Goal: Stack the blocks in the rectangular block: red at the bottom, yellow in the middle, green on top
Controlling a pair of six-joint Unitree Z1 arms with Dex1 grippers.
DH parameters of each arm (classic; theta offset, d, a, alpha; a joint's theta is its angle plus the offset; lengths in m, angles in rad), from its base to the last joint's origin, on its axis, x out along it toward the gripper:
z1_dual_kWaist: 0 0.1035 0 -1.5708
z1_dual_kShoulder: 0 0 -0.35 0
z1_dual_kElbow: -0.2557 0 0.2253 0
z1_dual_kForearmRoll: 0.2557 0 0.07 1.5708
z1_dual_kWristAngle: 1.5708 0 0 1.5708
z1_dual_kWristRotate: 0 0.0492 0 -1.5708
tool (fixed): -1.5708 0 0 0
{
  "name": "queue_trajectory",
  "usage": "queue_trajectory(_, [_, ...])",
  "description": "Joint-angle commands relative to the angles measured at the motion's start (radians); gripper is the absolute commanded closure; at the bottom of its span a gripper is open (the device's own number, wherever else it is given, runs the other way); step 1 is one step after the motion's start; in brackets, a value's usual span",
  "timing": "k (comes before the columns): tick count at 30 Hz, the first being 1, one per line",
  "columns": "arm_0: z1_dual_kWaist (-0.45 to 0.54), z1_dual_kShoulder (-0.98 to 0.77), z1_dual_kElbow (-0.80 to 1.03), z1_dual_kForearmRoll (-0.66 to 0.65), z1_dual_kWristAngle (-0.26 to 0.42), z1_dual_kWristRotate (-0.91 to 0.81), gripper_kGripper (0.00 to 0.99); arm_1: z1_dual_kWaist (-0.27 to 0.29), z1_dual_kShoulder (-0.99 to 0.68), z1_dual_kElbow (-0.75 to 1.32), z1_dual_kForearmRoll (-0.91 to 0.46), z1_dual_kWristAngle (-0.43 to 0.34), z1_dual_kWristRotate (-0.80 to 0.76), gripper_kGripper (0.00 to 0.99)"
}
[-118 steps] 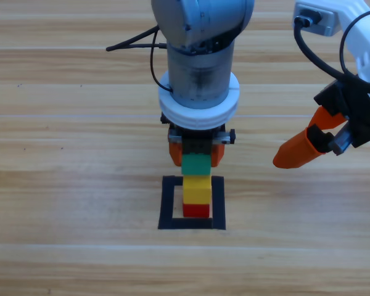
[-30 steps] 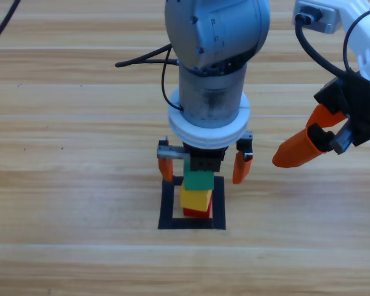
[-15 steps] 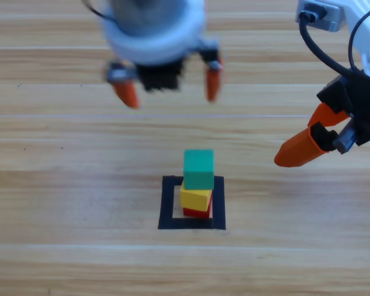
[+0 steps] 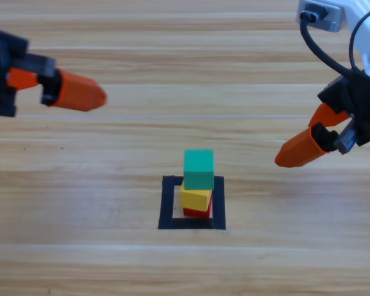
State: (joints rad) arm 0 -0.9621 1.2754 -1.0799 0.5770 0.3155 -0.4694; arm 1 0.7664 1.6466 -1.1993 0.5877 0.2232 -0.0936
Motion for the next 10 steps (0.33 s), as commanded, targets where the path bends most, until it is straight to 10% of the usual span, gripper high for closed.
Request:
queue_trajectory(1, [-0.195,0.137,-0.037,-0.019,0.048,0.083,0.0,-0.026,-0.057,0.021,0.015,-0.008,-0.011,0.013])
queue_trajectory(10, [-0.25,0.239,-0.084,-0.026,0.068,0.089,0.0,-0.024,-0.07,0.027,0.015,-0.01,-0.011,0.013])
